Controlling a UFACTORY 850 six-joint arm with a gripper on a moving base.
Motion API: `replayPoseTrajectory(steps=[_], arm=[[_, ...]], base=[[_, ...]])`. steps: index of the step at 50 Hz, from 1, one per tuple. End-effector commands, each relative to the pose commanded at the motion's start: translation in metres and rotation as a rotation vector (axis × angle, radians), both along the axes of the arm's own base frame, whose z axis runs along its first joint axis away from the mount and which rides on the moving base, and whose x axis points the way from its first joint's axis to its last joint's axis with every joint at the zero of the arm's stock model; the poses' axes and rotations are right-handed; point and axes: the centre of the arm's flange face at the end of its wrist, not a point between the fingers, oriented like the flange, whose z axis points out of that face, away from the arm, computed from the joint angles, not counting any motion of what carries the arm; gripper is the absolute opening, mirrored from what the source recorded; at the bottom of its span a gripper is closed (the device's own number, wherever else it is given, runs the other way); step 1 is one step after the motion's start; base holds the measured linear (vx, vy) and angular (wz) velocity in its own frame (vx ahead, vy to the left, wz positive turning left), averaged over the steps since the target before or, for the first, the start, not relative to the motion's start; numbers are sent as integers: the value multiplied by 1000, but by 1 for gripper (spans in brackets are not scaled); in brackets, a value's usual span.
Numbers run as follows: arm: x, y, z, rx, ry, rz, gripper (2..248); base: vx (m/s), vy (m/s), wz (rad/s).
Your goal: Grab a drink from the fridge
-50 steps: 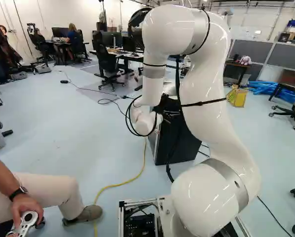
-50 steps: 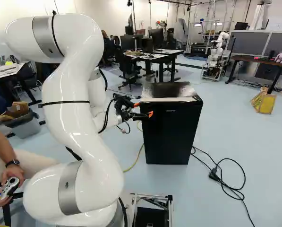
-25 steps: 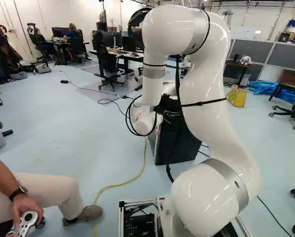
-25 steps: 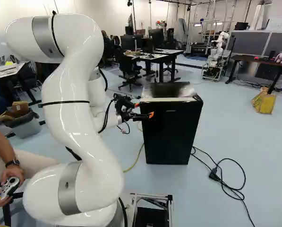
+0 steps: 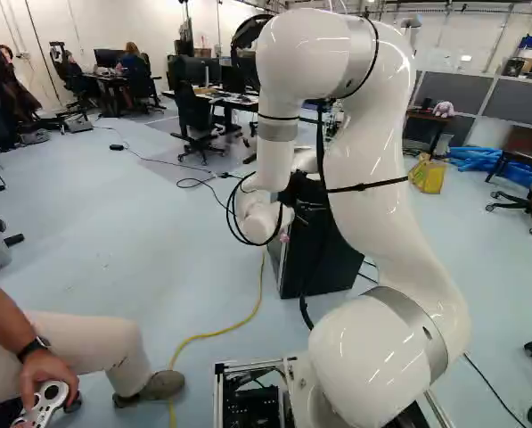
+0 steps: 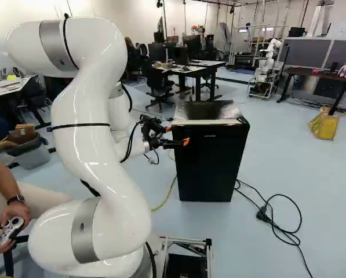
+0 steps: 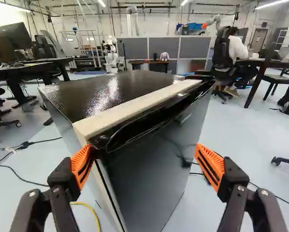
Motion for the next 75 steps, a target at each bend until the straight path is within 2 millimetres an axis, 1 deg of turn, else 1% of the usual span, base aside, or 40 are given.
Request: replayPoseTrajectory(steps=[10,33,75], arm=[[-6,-1,1,-2,6,-11,247],[-29,-5,2,-9,30,-33,247],[-79,-15,8,-50,60,-91,247]], base=[[0,0,0],[0,0,0],[0,0,0]])
